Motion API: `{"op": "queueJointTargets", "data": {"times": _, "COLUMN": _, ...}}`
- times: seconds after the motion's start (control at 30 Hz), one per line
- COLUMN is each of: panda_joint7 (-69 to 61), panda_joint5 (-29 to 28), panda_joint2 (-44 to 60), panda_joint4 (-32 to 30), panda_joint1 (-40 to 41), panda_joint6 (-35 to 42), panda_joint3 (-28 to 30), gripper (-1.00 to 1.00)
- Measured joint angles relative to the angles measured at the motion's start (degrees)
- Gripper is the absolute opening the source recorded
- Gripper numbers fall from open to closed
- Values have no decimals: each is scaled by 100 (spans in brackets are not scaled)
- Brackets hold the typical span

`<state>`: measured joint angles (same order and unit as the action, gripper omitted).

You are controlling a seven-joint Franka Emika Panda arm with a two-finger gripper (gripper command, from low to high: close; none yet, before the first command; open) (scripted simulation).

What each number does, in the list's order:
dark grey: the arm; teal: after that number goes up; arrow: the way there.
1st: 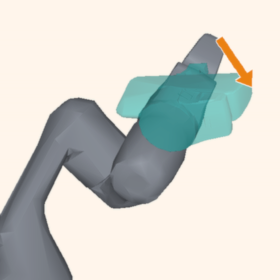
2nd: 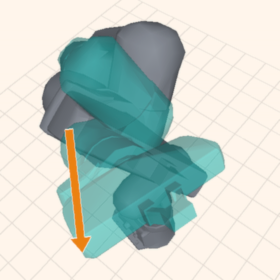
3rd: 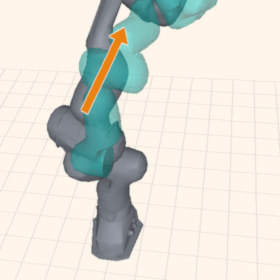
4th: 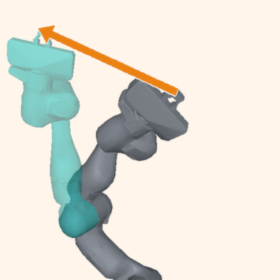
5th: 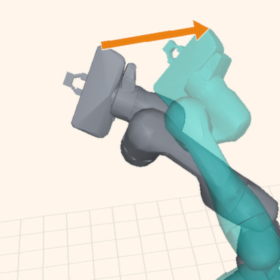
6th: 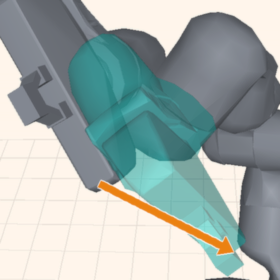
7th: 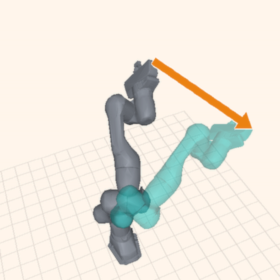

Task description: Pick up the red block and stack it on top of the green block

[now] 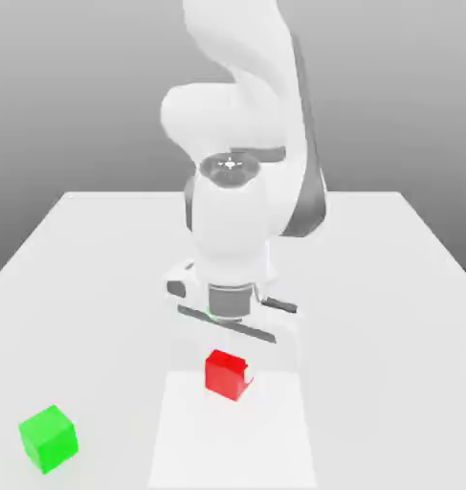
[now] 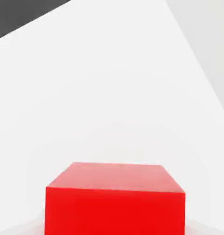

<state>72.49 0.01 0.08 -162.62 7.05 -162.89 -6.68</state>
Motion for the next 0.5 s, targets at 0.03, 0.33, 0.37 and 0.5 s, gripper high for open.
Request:
{"op": "queueJointTargets", "data": {"times": 0.03, "panda_joint7": -9, "panda_joint5": 53, "panda_joint2": -116, "panda_joint4": 10, "panda_joint1": -32, "panda_joint6": 131, "panda_joint3": 27, "gripper": -100}}
{"op": "queueJointTargets", "data": {"times": 0.33, "panda_joint7": 1472, "panda_joint5": 264, "panda_joint2": 538, "panda_joint4": 1704, "panda_joint1": 1056, "panda_joint6": 1165, "panda_joint3": 961, "gripper": -100}}
{"op": "queueJointTargets", "data": {"times": 0.37, "panda_joint7": 1678, "panda_joint5": 255, "panda_joint2": 638, "panda_joint4": 1912, "panda_joint1": 1153, "panda_joint6": 1277, "panda_joint3": 1077, "gripper": -100}}
{"op": "queueJointTargets", "data": {"times": 0.5, "panda_joint7": 2101, "panda_joint5": 324, "panda_joint2": 1218, "panda_joint4": 2422, "panda_joint1": 1362, "panda_joint6": 1225, "panda_joint3": 1366, "gripper": -100}}
